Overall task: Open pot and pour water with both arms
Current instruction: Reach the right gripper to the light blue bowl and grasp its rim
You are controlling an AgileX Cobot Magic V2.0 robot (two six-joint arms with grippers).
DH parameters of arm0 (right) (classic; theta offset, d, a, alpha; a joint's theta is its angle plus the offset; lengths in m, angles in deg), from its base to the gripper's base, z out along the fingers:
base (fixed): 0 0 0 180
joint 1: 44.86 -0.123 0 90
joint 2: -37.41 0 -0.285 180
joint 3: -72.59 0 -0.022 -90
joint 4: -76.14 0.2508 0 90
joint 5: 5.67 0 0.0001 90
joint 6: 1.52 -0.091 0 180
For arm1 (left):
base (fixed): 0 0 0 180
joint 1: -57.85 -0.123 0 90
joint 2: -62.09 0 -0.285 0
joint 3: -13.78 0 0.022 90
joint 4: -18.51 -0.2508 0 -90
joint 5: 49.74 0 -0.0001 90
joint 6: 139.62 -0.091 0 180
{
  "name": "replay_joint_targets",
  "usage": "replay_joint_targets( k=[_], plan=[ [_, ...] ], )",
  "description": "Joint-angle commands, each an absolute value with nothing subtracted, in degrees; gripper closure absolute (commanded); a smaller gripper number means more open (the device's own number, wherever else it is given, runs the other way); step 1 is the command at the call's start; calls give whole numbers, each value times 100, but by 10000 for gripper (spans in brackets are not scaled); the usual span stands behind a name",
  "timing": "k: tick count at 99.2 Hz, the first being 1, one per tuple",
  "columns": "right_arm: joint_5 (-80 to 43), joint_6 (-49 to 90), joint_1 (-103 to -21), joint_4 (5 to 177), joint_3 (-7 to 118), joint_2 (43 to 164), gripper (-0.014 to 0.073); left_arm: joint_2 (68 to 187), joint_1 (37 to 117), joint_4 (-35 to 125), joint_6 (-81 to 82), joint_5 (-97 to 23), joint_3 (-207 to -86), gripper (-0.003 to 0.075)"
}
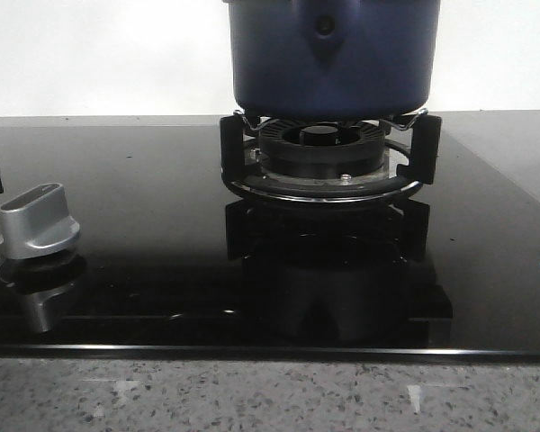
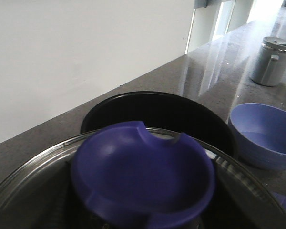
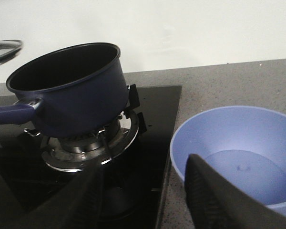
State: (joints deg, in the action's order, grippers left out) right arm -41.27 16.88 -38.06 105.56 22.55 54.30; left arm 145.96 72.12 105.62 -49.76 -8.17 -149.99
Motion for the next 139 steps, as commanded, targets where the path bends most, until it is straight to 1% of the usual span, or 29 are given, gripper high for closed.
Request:
replay_joint_targets(
  k=[1, 12, 26, 39, 54, 70, 86, 100, 139],
  plan=[
    [-3782, 1711, -3822, 10872, 2475, 5667, 242, 14044, 7070, 11269, -5147, -756, -14853, 468],
    [-3782, 1373, -3822, 10940, 2751, 6080, 242, 13648, 6980, 11284, -5229, -760, -14584, 468],
    [-3901, 604, -3822, 10773, 3533, 7121, 242, 13277, 6974, 11284, -5243, -822, -14403, 468],
    [-4689, -194, -3811, 10158, 4494, 8325, 242, 13144, 6974, 11284, -5243, -871, -14392, 468],
    [-5566, -328, -3719, 9522, 5649, 9662, 242, 13138, 6974, 11284, -5243, -871, -14392, 468],
    [-6105, -343, -3133, 9422, 6405, 10628, 242, 13138, 6974, 11397, -5243, -871, -14392, 468],
    [-6162, -639, -2582, 8983, 6476, 11067, 242, 13138, 6974, 11467, -5243, -871, -14392, 468],
    [-6263, -1039, -2571, 8242, 6401, 11258, 243, 13138, 6974, 11467, -5243, -871, -14392, 468],
    [-6043, -1162, -2571, 8164, 5514, 11434, 243, 13138, 7060, 11539, -5253, -882, -14392, 468]
  ],
)
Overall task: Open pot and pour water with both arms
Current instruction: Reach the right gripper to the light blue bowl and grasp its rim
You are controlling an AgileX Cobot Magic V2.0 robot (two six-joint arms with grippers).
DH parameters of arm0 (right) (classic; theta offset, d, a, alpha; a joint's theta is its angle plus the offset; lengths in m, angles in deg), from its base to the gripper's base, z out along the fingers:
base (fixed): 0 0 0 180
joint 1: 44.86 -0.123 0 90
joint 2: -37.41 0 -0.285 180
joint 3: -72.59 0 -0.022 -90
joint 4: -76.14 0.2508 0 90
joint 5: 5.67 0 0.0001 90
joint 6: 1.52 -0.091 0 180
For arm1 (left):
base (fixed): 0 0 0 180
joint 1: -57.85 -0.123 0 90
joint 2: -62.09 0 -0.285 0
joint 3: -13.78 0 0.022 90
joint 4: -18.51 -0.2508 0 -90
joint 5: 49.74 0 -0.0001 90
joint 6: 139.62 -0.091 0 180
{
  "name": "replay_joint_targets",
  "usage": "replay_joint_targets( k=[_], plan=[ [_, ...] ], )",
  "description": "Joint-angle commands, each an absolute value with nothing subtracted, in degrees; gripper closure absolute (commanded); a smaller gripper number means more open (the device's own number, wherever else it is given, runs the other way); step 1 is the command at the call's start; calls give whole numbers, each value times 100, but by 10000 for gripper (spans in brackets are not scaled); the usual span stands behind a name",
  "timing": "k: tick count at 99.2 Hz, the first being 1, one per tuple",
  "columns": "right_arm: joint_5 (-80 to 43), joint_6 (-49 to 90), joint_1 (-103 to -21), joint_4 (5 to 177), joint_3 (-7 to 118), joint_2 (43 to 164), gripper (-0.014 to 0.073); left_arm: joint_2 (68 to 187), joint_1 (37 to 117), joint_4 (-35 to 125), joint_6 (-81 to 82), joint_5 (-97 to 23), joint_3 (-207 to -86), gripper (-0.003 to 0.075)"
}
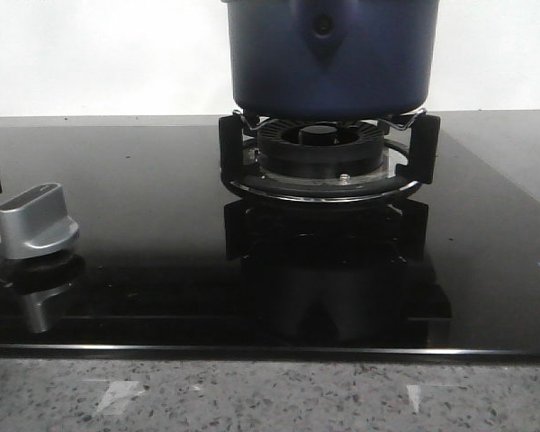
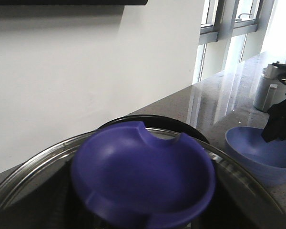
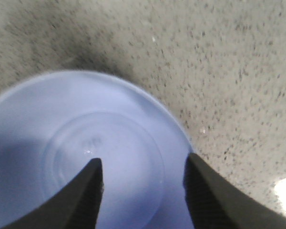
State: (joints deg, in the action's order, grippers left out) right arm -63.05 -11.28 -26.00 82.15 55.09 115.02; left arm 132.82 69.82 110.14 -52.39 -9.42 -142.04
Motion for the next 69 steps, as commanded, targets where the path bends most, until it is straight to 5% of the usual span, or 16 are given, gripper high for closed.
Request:
replay_joint_targets(
  k=[1, 69],
  plan=[
    [-6043, -1162, -2571, 8164, 5491, 11434, 243, 13138, 7061, 11539, -5253, -882, -14392, 468],
    [-6401, -1190, -2571, 7485, 6232, 11067, 243, 13149, 7127, 11618, -5253, -893, -14392, 468]
  ],
)
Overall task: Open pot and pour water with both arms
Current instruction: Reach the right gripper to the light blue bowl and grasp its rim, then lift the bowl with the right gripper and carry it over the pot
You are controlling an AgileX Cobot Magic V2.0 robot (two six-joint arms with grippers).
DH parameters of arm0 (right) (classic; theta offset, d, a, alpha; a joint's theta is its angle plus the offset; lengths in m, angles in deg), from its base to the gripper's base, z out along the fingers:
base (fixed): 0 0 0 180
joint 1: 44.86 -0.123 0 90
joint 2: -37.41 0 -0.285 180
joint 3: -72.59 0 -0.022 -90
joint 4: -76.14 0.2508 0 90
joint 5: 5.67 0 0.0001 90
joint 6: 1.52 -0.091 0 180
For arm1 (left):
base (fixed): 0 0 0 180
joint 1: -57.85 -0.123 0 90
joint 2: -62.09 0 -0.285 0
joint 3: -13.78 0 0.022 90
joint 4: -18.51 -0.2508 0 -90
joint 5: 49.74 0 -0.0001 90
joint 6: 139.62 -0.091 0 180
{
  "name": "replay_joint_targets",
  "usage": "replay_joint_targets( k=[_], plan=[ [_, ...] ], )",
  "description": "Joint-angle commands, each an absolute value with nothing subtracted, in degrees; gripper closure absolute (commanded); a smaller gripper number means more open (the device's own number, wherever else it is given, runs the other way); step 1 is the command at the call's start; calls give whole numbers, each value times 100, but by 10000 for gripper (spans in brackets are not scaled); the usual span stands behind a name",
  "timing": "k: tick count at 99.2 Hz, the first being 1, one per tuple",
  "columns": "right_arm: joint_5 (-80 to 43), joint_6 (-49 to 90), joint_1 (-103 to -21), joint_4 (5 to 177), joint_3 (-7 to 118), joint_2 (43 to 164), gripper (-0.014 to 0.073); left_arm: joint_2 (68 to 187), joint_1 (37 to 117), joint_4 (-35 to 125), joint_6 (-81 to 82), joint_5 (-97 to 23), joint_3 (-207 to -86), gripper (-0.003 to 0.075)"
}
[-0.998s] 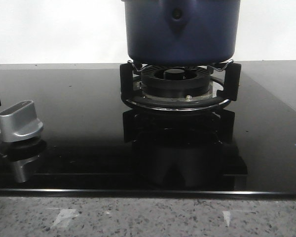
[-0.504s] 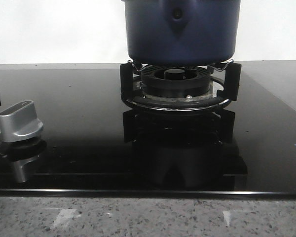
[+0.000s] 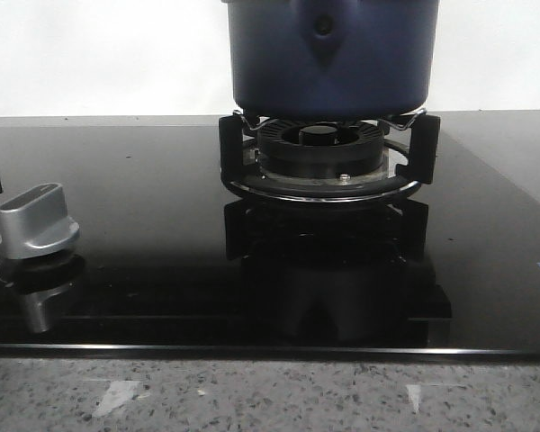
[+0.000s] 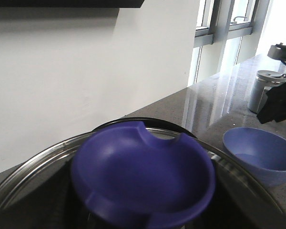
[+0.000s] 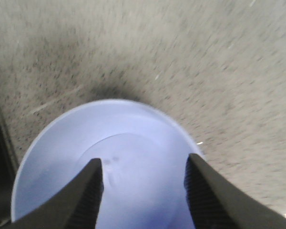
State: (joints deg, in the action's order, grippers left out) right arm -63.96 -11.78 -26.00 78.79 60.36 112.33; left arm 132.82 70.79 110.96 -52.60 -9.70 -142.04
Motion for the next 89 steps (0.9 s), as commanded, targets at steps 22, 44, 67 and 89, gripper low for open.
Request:
replay_joint_targets(
  k=[22, 44, 67, 89],
  plan=[
    [-6636, -1504, -2571, 7261, 6035, 11077, 243, 13149, 7127, 11650, -5253, -893, -14392, 468],
    [-6803, -1504, -2571, 7343, 5683, 11077, 243, 13149, 7127, 11789, -5253, -893, -14392, 468],
    [-6733, -1504, -2571, 7786, 5407, 11077, 243, 13149, 7127, 11841, -5253, -893, -14392, 468],
    [-6571, -1525, -2571, 8095, 5108, 11077, 244, 13149, 7127, 11909, -5253, -879, -14392, 468]
  ],
)
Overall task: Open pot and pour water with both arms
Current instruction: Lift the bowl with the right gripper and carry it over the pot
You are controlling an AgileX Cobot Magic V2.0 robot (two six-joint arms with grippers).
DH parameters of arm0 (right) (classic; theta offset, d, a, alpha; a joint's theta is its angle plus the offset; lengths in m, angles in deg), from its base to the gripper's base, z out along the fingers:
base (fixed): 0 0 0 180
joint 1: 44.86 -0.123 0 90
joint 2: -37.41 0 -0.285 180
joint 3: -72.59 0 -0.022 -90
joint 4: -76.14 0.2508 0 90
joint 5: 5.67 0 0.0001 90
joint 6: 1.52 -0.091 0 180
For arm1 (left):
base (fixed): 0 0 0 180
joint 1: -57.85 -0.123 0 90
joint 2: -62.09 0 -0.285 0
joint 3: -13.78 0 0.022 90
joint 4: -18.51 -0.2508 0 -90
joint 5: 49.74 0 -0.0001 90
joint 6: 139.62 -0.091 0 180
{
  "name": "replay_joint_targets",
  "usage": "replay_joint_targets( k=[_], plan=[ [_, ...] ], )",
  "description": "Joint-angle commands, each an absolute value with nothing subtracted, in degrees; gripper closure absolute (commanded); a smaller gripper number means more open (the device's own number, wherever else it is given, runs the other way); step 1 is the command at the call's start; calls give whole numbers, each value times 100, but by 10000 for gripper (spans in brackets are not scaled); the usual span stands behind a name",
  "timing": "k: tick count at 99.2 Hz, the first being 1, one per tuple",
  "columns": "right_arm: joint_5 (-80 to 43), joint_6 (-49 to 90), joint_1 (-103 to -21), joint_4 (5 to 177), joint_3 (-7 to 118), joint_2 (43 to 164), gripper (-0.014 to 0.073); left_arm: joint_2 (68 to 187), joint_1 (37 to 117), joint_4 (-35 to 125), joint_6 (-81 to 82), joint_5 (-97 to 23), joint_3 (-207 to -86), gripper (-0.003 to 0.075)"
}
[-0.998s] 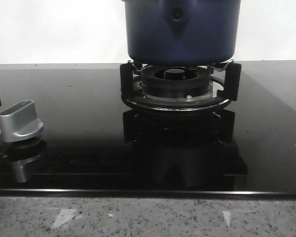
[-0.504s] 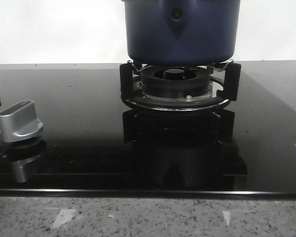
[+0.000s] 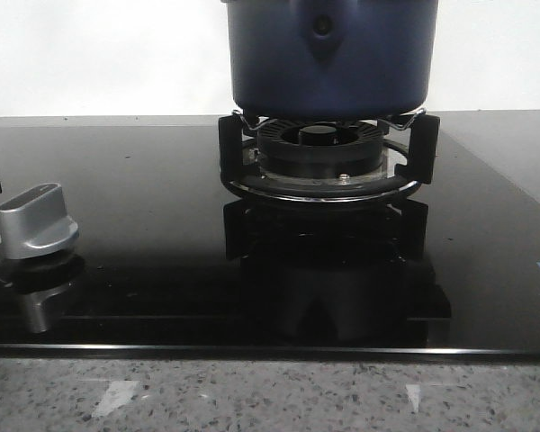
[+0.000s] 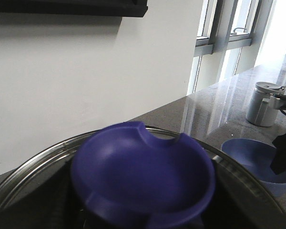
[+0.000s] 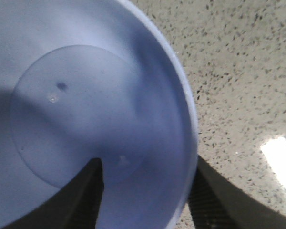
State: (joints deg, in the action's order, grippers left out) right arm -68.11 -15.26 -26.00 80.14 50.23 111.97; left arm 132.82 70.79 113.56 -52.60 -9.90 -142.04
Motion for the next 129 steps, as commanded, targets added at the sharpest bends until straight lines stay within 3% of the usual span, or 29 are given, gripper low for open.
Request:
replay_joint_targets(
  k=[1, 22, 48, 57, 70, 99, 129],
  plan=[
    [-6559, -1525, -2571, 8095, 5094, 11077, 244, 13149, 7127, 11909, -5253, -878, -14392, 468],
    [-6330, -1525, -2571, 8342, 4860, 11077, 248, 13149, 7127, 11909, -5253, -863, -14392, 468],
    [-5886, -1525, -2571, 8864, 4434, 11077, 383, 13149, 7127, 11909, -5253, -874, -14392, 468],
    [-5816, -1525, -2571, 8886, 4402, 11077, 469, 13149, 7127, 11909, -5253, -864, -14392, 468],
    [-5730, -1525, -2571, 8886, 4402, 11064, 671, 13149, 7127, 11909, -5253, -863, -14392, 468],
    [-5884, -1464, -2571, 8900, 4744, 11064, 662, 13149, 7127, 11909, -5253, -863, -14392, 468],
    [-6633, -1298, -2571, 8900, 6231, 11064, 660, 13149, 7127, 11909, -5253, -863, -14392, 468]
  ],
)
